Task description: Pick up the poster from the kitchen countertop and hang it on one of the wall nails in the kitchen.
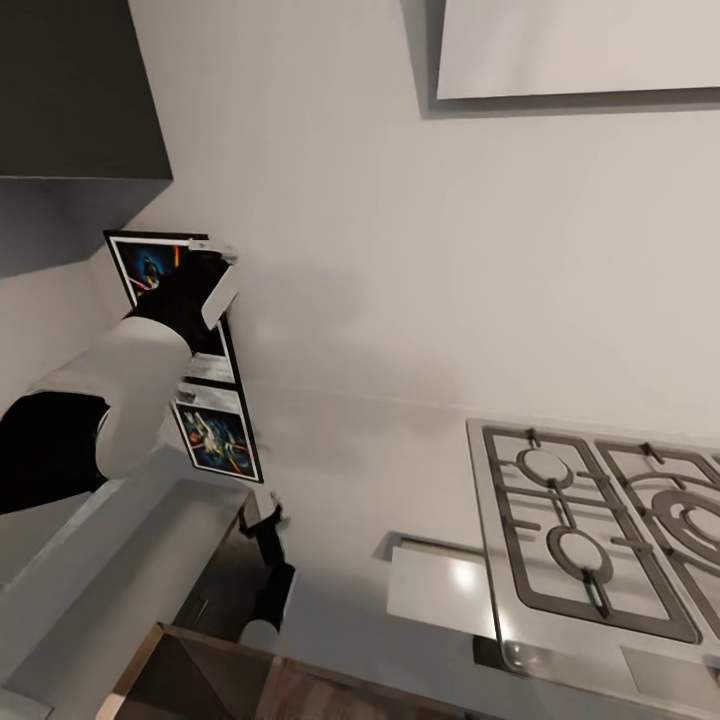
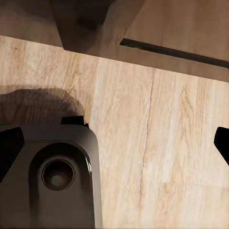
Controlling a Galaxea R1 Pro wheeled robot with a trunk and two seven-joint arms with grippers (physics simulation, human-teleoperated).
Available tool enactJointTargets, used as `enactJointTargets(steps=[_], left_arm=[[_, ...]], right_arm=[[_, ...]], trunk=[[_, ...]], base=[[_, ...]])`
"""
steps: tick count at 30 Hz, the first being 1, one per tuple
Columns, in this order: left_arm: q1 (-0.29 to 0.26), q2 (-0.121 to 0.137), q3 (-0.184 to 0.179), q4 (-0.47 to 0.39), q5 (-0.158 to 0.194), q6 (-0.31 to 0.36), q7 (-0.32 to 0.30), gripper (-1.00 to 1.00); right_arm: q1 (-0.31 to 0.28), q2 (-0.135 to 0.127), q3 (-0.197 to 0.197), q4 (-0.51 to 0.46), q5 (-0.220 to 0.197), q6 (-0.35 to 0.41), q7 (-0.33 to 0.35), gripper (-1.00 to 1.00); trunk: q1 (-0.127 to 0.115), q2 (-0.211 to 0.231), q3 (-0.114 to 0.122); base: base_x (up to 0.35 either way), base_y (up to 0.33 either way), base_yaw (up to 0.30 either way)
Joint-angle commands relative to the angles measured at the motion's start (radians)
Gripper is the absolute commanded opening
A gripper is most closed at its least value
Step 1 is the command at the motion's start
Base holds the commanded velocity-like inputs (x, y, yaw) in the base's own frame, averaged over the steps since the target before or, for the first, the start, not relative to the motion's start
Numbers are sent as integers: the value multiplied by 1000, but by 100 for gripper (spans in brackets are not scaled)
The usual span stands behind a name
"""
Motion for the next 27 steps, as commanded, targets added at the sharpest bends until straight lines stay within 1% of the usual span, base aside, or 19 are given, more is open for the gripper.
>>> enactJointTargets(steps=[1, 3, 4, 8, 27], left_arm=[[-17, 11, -8, -3, 11, 5, 8, 100], [-32, 22, -8, -4, 11, 6, 8, 100], [-58, 32, -8, -3, 11, 7, 8, 100], [-83, 35, -8, -4, 11, 8, 8, 100], [-95, 38, -9, -6, 11, 7, 8, 100]], right_arm=[[-2, 0, 1, 4, 0, -7, -2, 100], [-2, 0, 1, 4, 0, -7, -2, 100], [-2, 0, 1, 4, 0, -7, -2, 100], [-2, 0, 1, 4, 0, -7, -2, 100], [-2, 0, 1, 4, 0, -8, -2, 100]], trunk=[[0, -1, -3], [0, -1, -6], [0, -1, -8], [0, -1, -14], [0, -1, -45]], base=[[0, 0, 0], [0, 0, 0], [0, 0, 0], [0, 0, 0], [0, 0, 0]])
